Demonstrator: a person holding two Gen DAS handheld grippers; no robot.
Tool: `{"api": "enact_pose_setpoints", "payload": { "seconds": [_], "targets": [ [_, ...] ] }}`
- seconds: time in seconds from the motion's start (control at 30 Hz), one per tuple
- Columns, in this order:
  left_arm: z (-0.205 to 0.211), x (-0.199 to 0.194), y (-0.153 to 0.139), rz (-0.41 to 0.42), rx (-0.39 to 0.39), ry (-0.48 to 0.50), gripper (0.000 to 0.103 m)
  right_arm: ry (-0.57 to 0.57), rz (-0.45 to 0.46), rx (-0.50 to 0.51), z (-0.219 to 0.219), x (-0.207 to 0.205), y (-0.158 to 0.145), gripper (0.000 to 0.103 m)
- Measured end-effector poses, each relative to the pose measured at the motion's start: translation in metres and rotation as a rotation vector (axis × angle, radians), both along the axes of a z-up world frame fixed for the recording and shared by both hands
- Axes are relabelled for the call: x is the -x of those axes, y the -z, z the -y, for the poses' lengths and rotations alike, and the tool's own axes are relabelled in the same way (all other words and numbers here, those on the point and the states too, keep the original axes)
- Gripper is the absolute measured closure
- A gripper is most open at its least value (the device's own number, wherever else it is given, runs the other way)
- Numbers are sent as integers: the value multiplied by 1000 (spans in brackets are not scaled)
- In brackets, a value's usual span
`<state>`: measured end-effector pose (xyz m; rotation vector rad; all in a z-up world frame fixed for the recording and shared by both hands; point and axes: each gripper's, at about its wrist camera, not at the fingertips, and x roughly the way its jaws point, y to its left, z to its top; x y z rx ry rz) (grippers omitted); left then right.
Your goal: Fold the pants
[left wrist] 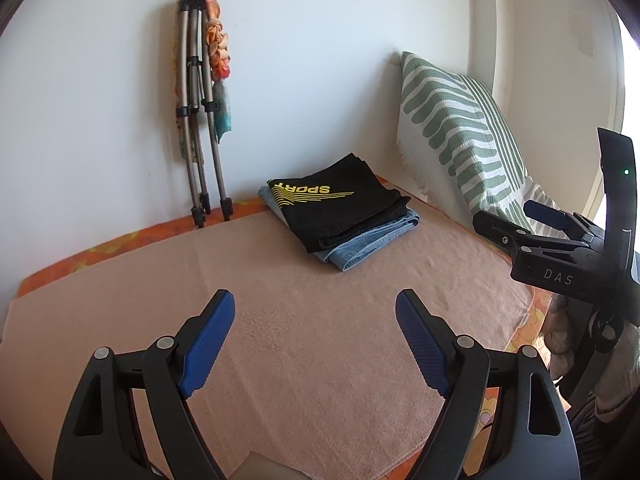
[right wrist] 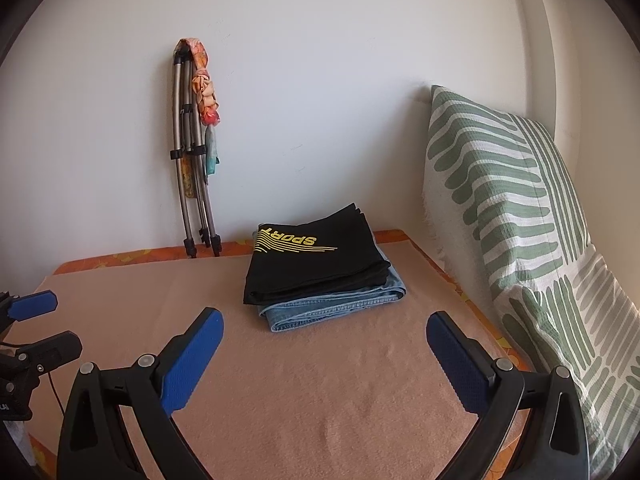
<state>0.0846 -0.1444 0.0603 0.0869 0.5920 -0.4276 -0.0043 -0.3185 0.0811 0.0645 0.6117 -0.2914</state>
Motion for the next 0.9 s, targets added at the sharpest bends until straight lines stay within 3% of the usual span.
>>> {"api": "enact_pose_setpoints", "payload": {
  "seconds": [0.9],
  "targets": [
    [2, 4, -2, 13, 5, 2, 20, -5, -7, -12, 0, 1, 2, 0]
  ]
}}
